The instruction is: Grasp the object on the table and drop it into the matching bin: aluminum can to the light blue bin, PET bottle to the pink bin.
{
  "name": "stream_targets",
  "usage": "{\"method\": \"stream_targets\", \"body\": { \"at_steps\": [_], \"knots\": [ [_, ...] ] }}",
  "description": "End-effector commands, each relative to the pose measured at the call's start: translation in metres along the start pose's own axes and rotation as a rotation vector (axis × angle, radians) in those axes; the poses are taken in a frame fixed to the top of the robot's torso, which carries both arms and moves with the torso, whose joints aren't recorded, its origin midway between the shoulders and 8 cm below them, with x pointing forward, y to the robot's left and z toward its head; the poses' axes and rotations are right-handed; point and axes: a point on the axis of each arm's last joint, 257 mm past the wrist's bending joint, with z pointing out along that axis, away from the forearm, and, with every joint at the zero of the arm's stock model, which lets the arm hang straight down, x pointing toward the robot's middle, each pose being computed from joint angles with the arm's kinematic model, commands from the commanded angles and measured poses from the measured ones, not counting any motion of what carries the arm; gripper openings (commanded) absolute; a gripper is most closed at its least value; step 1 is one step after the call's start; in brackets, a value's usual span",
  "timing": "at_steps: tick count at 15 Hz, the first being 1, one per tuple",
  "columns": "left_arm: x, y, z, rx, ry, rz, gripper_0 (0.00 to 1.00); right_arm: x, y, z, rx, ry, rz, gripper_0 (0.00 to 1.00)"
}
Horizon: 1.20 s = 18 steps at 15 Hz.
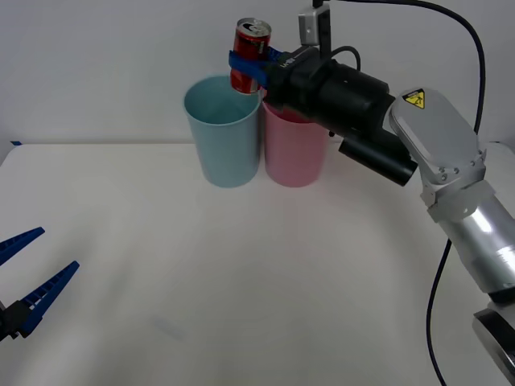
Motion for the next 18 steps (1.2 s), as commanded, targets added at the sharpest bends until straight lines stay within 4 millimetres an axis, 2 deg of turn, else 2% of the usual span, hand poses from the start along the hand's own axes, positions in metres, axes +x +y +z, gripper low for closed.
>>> {"method": "stream_targets", "body": {
  "at_steps": [1, 7, 12, 18],
  "knots": [
    [0.0, 0.0, 0.0, 0.0, 0.0, 0.0, 1.0, 0.005, -0.007, 0.024, 0.024, 0.02, 0.002, 0.0],
    [0.0, 0.0, 0.0, 0.0, 0.0, 0.0, 1.0, 0.015, -0.013, 0.068, 0.086, 0.051, -0.004, 0.0],
    [0.0, 0.0, 0.0, 0.0, 0.0, 0.0, 1.0, 0.02, -0.019, 0.08, 0.139, 0.055, -0.031, 0.0],
    [0.0, 0.0, 0.0, 0.0, 0.0, 0.0, 1.0, 0.022, -0.016, 0.081, 0.136, 0.06, -0.048, 0.0]
  ]
}}
